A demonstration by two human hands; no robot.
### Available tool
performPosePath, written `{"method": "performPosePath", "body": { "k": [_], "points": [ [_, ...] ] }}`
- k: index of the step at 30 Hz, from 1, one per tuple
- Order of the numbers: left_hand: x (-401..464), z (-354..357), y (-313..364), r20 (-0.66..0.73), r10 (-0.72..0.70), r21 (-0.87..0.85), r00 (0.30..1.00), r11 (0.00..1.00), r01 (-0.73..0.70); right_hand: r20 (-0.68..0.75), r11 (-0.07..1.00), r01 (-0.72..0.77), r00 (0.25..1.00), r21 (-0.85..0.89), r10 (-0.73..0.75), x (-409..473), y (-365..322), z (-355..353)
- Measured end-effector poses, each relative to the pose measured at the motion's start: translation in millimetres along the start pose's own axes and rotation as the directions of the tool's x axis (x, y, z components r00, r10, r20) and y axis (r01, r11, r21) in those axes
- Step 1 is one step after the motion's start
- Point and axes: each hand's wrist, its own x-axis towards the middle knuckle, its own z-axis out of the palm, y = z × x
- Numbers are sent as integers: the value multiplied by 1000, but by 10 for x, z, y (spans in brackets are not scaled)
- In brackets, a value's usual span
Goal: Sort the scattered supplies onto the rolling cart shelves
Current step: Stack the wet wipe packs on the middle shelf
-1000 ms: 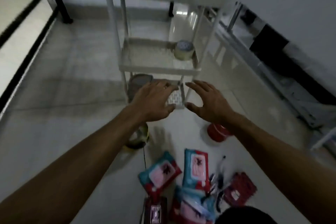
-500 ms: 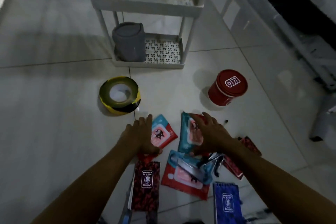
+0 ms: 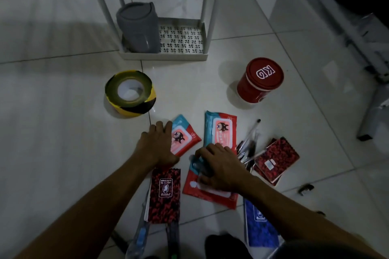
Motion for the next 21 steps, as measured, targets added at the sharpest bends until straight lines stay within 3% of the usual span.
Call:
{"method": "performPosePath", "body": {
  "k": [9,13,17,19,21],
  "points": [
    [-34,35,15,-29,-17,-8,999,1000,17,-56,998,-66,996,10,66,-385,173,-22],
    [-71,51,38,-47,-33,-13,998,999,32,-106,985,-174,979,-2,172,-534,332,-154],
    [-98,48,69,-57,-57,-59,997,997,54,-121,944,-303,950,-131,288,-618,366,-172],
    [-104,42,100,-71,-73,-89,995,994,66,-162,956,-267,956,-121,246,-611,289,-166],
    [-104,33,118,-91,-100,-119,991,989,89,-98,974,-191,979,-122,179,-584,185,-117]
  ]
}}
